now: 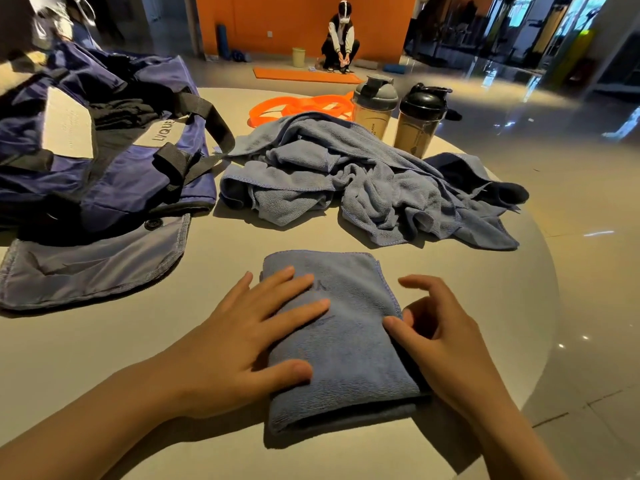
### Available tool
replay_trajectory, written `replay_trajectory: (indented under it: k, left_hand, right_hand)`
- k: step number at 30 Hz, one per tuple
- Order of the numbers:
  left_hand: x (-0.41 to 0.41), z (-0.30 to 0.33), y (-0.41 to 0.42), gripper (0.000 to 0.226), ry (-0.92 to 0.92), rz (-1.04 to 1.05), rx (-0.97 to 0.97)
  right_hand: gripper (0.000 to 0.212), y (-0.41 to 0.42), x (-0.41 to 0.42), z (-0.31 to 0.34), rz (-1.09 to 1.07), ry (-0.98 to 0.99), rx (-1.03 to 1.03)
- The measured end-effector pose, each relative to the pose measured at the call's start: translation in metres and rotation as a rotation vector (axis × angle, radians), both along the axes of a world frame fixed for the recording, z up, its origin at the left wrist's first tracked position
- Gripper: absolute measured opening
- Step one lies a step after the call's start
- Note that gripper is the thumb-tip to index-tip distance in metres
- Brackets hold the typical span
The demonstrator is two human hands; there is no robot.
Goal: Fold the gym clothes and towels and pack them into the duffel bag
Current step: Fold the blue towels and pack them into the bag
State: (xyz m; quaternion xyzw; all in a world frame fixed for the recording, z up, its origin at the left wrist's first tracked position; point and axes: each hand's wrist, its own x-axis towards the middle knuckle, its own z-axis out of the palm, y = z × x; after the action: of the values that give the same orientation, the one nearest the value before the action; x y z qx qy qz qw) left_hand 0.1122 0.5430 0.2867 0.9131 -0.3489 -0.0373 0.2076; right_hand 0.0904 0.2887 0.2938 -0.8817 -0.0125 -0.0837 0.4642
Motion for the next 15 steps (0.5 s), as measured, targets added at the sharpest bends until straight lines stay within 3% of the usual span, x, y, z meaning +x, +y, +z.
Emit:
replay_trajectory:
  k: [8,10,13,15]
  left_hand:
    - [-0.005,-0.001,-0.004,0.068,-0.023,-0.032,-0.004]
    - [-0.006,-0.001,-0.006,0.066,-0.02,-0.068,0.052]
    - [-0.005,0.001,-0.008,0.066,0.017,-0.08,0.072]
    - [-0.004,0.003,-0.008,0.066,0.031,-0.086,0.061]
  right_hand:
    - [0.035,-0.004,-0.003,0.002,0.002,0.044,-0.052]
    - [0.029,-0.003,-0.004,0.003,-0.001,0.036,-0.215]
    - [0.034,0.002,-0.003,0.015,0.018,-0.281,-0.608]
    - [0.045,0.008,-0.001,0.02,0.216,-0.32,-0.621]
